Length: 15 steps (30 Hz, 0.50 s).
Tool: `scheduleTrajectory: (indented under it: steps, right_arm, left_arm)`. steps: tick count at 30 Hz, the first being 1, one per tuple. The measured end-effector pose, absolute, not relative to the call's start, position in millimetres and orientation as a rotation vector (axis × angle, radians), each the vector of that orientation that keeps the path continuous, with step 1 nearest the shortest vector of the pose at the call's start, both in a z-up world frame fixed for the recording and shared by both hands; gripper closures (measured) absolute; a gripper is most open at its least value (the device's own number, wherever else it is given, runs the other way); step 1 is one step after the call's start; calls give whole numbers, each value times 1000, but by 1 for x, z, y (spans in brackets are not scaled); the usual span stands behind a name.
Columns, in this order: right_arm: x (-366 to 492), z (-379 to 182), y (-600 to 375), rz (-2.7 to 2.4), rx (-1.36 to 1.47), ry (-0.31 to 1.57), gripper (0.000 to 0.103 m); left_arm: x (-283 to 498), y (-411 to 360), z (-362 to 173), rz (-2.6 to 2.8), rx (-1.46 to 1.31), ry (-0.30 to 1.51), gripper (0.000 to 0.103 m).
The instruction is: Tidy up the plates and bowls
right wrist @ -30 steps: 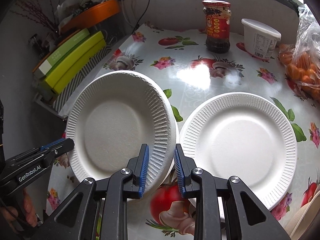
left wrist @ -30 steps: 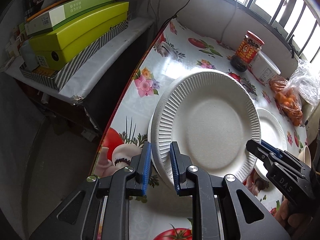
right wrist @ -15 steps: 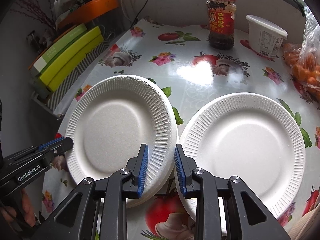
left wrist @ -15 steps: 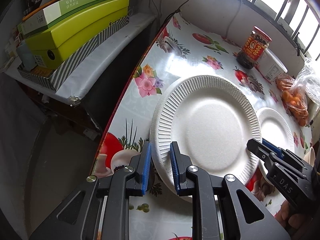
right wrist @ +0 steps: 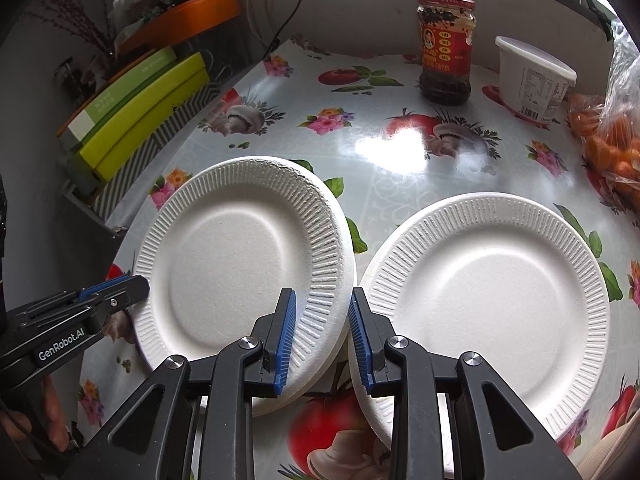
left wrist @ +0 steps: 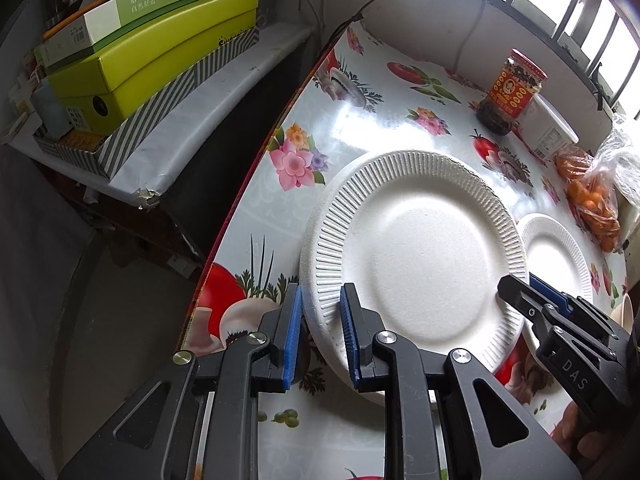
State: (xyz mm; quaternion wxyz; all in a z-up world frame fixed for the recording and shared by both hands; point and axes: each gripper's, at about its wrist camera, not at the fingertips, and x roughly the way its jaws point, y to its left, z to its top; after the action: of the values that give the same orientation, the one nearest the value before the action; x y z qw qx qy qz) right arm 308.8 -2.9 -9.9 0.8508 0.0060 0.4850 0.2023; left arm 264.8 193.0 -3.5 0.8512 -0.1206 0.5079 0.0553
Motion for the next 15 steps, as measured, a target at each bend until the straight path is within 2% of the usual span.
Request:
scheduleTrajectory:
  steps: [8, 15]
  right_arm:
    - [308, -10, -2, 426, -5, 1011, 69]
    - [308, -10, -2, 422, -9, 1008, 67]
  left_arm:
    - [265, 194, -4, 121, -254, 1070, 82]
    - [266, 194, -5, 128, -256, 1074, 82]
